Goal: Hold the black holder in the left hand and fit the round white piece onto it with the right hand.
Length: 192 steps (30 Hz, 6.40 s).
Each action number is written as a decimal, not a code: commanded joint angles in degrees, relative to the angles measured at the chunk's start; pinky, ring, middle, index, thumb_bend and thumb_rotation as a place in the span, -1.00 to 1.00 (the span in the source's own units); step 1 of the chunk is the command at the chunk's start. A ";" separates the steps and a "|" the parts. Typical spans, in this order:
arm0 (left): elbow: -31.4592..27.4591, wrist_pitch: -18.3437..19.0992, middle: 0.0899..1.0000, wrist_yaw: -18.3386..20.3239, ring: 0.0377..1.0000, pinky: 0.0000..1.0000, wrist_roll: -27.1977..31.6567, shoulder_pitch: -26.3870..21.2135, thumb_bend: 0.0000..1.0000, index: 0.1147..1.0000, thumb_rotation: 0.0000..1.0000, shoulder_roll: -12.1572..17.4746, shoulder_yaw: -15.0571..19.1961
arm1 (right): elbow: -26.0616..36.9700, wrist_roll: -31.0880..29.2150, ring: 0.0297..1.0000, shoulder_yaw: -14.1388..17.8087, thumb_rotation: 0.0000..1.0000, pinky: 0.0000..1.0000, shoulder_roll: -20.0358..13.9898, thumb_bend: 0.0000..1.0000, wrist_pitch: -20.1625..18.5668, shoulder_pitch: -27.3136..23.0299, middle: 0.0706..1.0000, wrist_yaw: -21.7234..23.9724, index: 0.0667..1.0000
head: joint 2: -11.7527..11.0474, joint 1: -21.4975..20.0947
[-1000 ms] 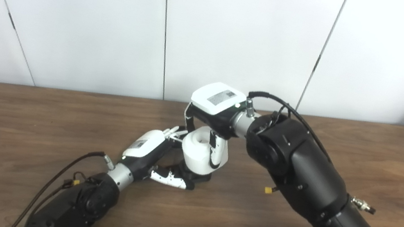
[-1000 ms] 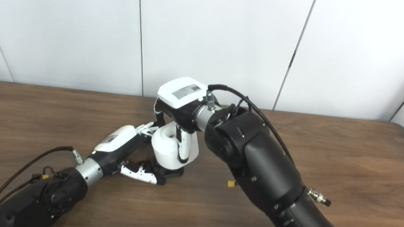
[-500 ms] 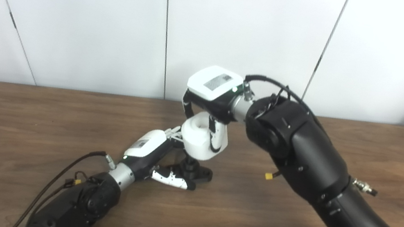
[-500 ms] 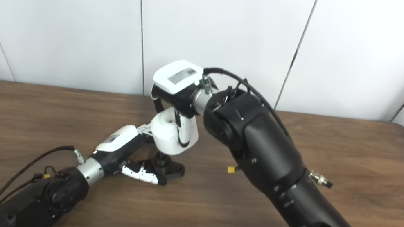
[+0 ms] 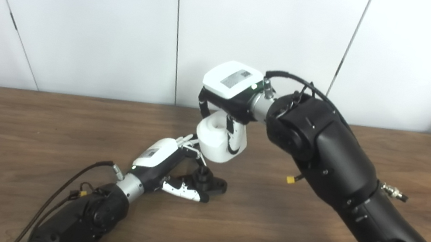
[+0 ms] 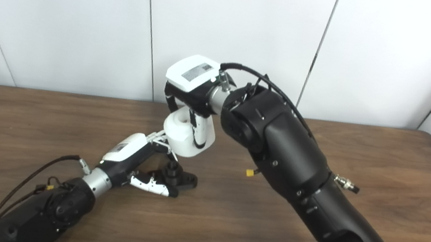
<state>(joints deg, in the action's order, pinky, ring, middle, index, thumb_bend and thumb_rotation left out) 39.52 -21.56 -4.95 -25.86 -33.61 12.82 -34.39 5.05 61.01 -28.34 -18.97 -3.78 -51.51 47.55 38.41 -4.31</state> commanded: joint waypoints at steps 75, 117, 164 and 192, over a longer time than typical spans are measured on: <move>0.83 3.13 0.87 6.95 1.00 1.00 -3.44 6.41 0.05 -0.17 -0.88 -2.96 -3.65 | -0.27 -0.64 0.76 -0.58 -0.72 0.93 4.80 0.05 -5.77 10.29 0.56 -6.33 -0.11 | 3.11 0.77; 1.64 2.77 0.87 8.05 1.00 1.00 -3.46 5.89 0.05 -0.17 -0.88 -2.45 -4.10 | 2.32 -1.19 0.78 -2.54 -0.72 0.97 2.67 0.05 -4.04 7.53 0.58 -1.62 -0.11 | 3.47 0.46; 0.62 2.99 0.86 8.31 1.00 1.00 -2.90 6.58 0.05 -0.17 -0.88 -2.08 -3.82 | 3.37 0.48 0.79 -1.02 -0.59 0.78 2.24 0.73 -1.80 10.53 0.92 -5.76 1.00 | 3.46 0.30; 2.59 1.74 0.83 7.91 1.00 1.00 -2.48 6.31 0.05 -0.17 -0.87 -2.21 -3.50 | 10.68 -3.90 0.94 1.96 -0.55 0.80 -2.21 0.99 -5.07 0.69 1.00 18.97 1.00 | 3.03 -0.26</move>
<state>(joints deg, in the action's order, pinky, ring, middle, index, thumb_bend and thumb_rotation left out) 37.93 -20.99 -4.22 -25.58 -32.87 12.93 -34.03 13.82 57.52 -28.45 -20.39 -7.86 -47.85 66.80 41.31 -4.57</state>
